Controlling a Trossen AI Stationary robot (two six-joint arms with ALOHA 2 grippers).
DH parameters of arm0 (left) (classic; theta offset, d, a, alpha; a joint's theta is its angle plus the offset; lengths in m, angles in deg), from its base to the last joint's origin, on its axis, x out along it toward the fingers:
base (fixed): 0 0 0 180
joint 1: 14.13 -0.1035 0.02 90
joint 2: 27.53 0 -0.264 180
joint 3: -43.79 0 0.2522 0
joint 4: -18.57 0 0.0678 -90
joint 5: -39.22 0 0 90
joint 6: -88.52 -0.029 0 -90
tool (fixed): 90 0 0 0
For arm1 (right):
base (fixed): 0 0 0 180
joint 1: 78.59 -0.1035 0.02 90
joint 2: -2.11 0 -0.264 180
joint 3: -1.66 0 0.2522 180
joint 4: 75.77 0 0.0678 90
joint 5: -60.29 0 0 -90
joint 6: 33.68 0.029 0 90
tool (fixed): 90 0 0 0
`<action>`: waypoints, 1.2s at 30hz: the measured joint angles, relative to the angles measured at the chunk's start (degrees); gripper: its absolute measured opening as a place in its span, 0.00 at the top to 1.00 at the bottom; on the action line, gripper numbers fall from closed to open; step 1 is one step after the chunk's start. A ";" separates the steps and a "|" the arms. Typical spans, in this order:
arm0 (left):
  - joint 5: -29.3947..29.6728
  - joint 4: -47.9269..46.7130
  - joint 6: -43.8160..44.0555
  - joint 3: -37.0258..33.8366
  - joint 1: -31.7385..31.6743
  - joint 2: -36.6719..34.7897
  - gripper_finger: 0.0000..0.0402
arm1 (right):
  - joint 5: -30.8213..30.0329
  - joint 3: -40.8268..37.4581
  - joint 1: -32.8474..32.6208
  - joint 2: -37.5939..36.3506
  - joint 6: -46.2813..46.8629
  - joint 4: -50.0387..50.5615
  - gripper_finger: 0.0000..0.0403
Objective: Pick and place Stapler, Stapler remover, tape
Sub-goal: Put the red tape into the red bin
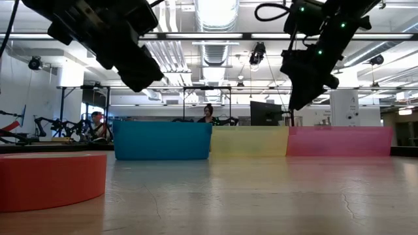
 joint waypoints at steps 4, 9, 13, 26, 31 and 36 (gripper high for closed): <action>-5.71 0.24 -0.05 -0.10 0.64 0.56 0.87 | 0.00 -0.02 -4.45 2.08 0.38 -0.12 0.65; -11.62 2.21 -2.21 -0.10 2.21 4.18 0.87 | -0.20 -0.02 -6.89 5.11 0.51 -0.32 0.63; -12.99 6.30 -3.15 -0.10 3.45 8.47 0.87 | -0.22 -0.07 -7.02 7.22 0.38 -0.35 0.63; -14.62 6.90 5.55 9.10 5.16 22.58 0.87 | -1.24 0.12 -6.98 4.40 -12.78 0.23 0.64; -14.81 4.19 8.94 12.23 6.37 23.98 0.87 | -1.40 1.52 -6.97 0.68 -18.00 0.14 0.62; -10.73 -6.26 9.55 15.09 8.11 22.46 0.87 | -5.19 3.63 -6.98 -2.05 -21.42 -0.74 0.63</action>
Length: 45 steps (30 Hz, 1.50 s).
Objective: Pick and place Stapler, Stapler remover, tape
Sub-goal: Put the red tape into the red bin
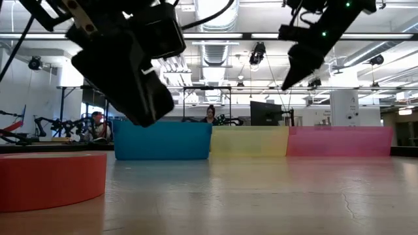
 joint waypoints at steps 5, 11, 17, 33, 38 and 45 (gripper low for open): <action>4.52 -11.70 0.68 2.41 3.10 -1.15 0.87 | -1.87 1.01 0.05 -1.35 -0.52 -2.51 0.64; 5.29 -18.94 1.03 3.81 5.98 -1.13 0.87 | -1.65 0.87 0.00 -0.85 -1.30 -3.83 0.67; 5.25 -19.49 -1.82 4.74 6.70 -1.17 0.79 | -1.39 0.50 0.00 -0.52 1.31 -3.57 0.66; 6.51 -9.59 -6.19 2.12 6.65 0.00 0.55 | -1.02 0.26 -0.11 -0.48 2.44 -3.24 0.68; 6.51 -4.01 -4.29 -0.32 6.64 0.74 0.55 | -0.99 0.26 -0.11 -0.48 -0.09 -3.27 0.67; 6.53 -1.58 -2.58 -3.60 7.40 2.04 0.55 | -1.01 0.26 -0.11 -0.45 -3.25 -3.27 0.69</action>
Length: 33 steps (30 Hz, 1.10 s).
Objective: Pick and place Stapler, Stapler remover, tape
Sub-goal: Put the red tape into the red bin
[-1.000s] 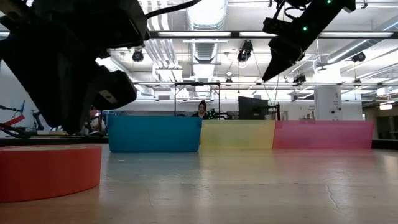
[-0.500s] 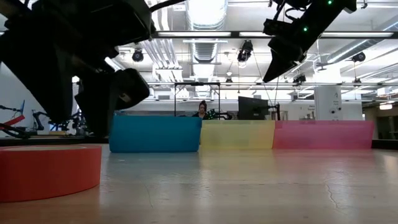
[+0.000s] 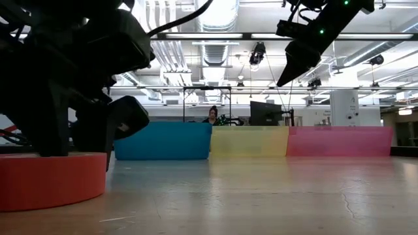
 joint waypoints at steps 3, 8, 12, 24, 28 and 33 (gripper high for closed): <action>0.76 0.19 -1.13 -0.19 0.06 0.65 0.56 | -0.01 0.00 0.00 0.00 0.00 -0.02 0.69; 1.67 -0.21 -6.10 0.52 -0.09 0.70 0.64 | -0.01 0.00 0.00 0.00 0.56 -0.48 0.68; 3.55 -0.49 -9.24 1.47 -0.24 0.81 0.77 | -0.01 0.00 0.00 0.00 3.33 -0.88 0.67; 10.26 -4.27 -19.31 3.24 -1.48 -0.11 0.92 | -0.01 0.00 0.00 0.02 10.87 -1.01 0.71; 20.13 -7.36 -25.87 3.66 -2.13 -2.39 0.88 | 0.04 -0.18 -0.06 0.02 14.92 -1.02 0.73; 35.62 -7.42 -32.73 4.36 -2.93 -6.50 0.87 | 5.33 -1.70 -1.11 0.02 17.29 -1.35 0.76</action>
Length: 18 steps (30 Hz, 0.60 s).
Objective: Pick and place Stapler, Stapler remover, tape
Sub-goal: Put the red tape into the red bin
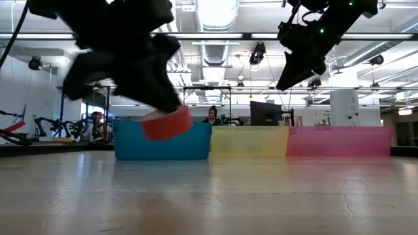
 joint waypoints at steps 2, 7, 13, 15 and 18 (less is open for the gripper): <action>8.19 0.48 -1.76 0.00 -0.53 -0.94 0.88 | 1.91 -1.36 -0.93 0.00 0.08 -2.57 0.76; 24.63 9.22 -2.42 0.02 -2.37 -1.92 0.87 | 6.44 -4.66 -3.16 0.00 -3.52 -13.53 0.76; 23.47 16.47 -2.52 0.03 -4.73 -1.83 0.87 | 14.92 -9.31 -5.39 0.00 -5.41 -27.33 0.70; 23.45 17.29 -2.97 0.04 -5.58 -1.83 0.87 | 14.90 -10.31 -5.42 0.00 -3.22 -29.80 0.69; 23.43 20.44 -3.31 0.04 -6.86 -1.59 0.87 | 14.82 -10.83 -5.38 0.07 0.59 -31.72 0.66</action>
